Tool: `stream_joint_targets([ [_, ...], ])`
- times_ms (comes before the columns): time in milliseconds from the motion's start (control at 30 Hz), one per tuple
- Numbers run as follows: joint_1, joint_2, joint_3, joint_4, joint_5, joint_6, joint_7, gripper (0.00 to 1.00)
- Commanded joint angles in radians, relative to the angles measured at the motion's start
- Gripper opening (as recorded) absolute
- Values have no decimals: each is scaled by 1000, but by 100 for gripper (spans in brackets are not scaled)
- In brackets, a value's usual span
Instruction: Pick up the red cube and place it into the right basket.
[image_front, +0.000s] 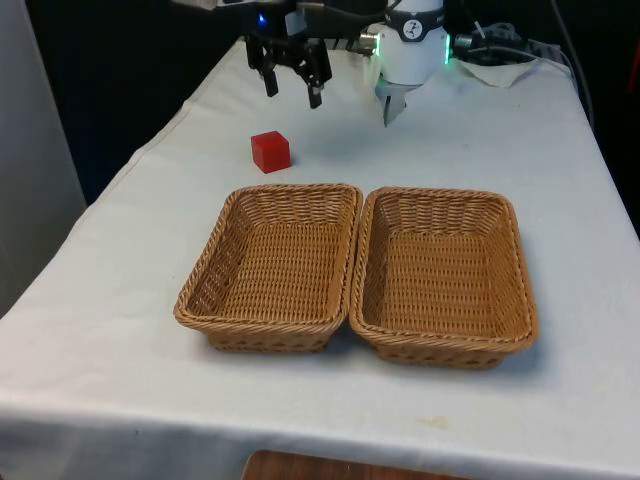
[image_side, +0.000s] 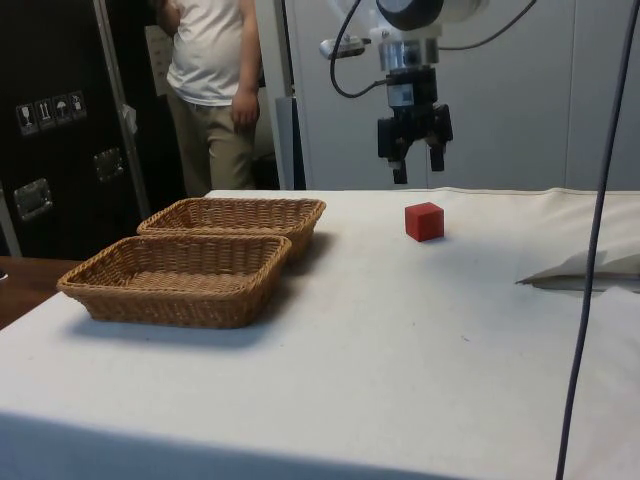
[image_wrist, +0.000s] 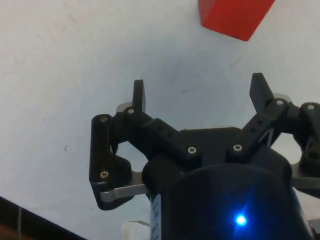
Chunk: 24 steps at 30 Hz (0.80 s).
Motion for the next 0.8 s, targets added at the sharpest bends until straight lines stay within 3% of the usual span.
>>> stream_joint_targets([
  [0,0,3,-2,0,0,2,2,100],
  [200,-4,39,-21,6,24,25,-1,100],
  [300,0,46,-26,10,16,19,5,100],
  [533,-4,98,-33,10,78,64,-8,100],
  [567,0,97,-38,12,58,54,3,100],
  [767,-4,156,-19,10,157,111,-17,100],
])
